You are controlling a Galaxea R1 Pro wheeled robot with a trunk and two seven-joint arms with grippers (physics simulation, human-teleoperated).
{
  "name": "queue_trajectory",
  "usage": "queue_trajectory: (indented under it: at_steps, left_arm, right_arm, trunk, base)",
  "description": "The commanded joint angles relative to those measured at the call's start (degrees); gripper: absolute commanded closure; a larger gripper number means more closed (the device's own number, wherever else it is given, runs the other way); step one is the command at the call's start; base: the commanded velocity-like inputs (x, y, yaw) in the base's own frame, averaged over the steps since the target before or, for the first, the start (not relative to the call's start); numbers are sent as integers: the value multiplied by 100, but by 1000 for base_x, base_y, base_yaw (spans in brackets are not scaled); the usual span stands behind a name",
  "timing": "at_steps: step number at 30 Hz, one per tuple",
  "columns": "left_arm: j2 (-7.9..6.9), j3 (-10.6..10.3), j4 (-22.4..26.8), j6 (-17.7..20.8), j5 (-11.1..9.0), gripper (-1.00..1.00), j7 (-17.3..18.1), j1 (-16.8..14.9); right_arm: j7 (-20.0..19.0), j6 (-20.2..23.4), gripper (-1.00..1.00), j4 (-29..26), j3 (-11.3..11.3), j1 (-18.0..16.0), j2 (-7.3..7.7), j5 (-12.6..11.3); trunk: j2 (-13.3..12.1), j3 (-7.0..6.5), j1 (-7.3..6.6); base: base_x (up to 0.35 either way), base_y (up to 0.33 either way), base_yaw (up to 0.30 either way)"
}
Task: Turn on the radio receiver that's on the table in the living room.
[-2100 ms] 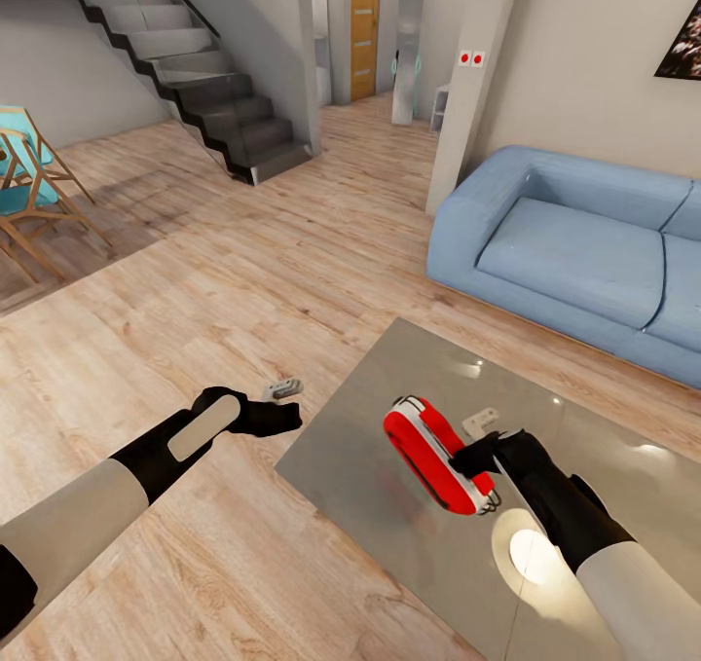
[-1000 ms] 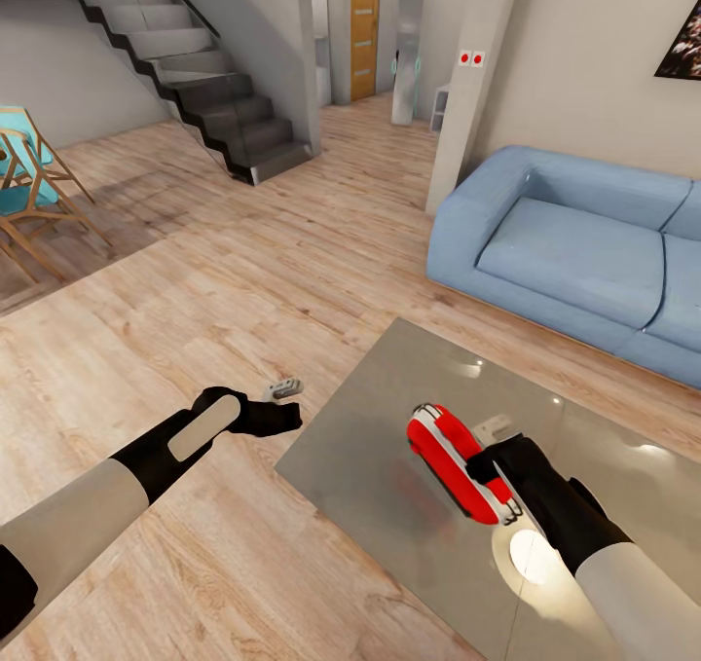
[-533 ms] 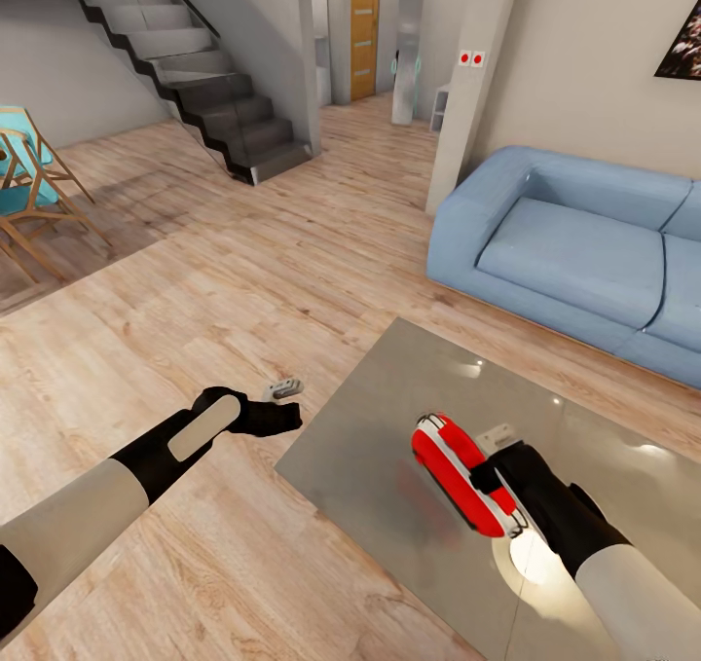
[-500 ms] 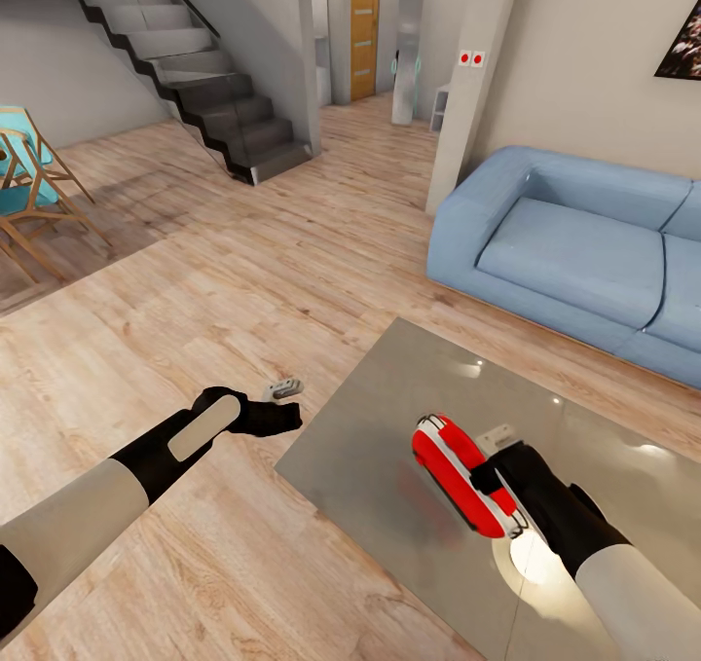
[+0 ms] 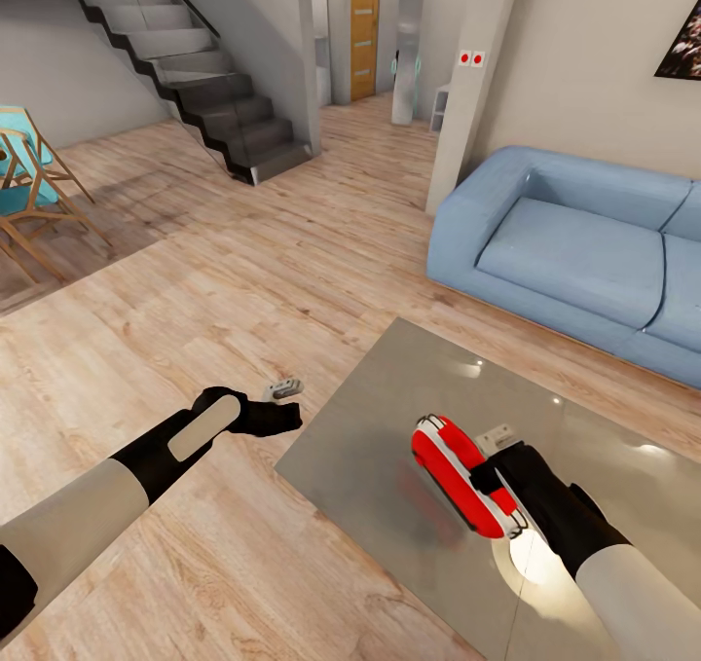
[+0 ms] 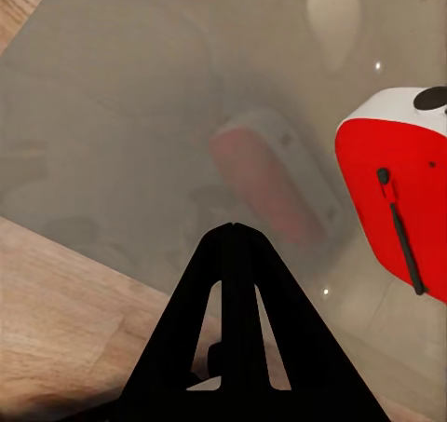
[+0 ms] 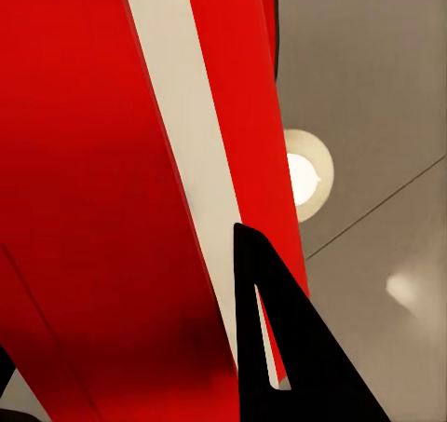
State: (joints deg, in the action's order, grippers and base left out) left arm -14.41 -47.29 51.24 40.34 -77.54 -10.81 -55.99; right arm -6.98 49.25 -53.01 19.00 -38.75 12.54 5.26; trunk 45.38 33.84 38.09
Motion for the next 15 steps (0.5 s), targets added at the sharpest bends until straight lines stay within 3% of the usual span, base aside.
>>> queue_trajectory:
  at_steps: [1,12,15]
  left_arm:
    - [0,0,0,0,1,100,0,0]
    - [0,0,2,0,3,100,0,0]
    - [45,-98,-95,-9,2,100,8,27]
  right_arm:
    - [-1,0,100,-7,-1,-1,1,9]
    - [-9,6,100,-47,-1,-1,3,1]
    - [-22,-68,100,-91,96,101,-59,46]
  trunk:
    - [0,0,0]
    - [0,0,0]
    - [1,0,0]
  base:
    - [0,0,0]
    - [0,0,0]
    - [0,0,0]
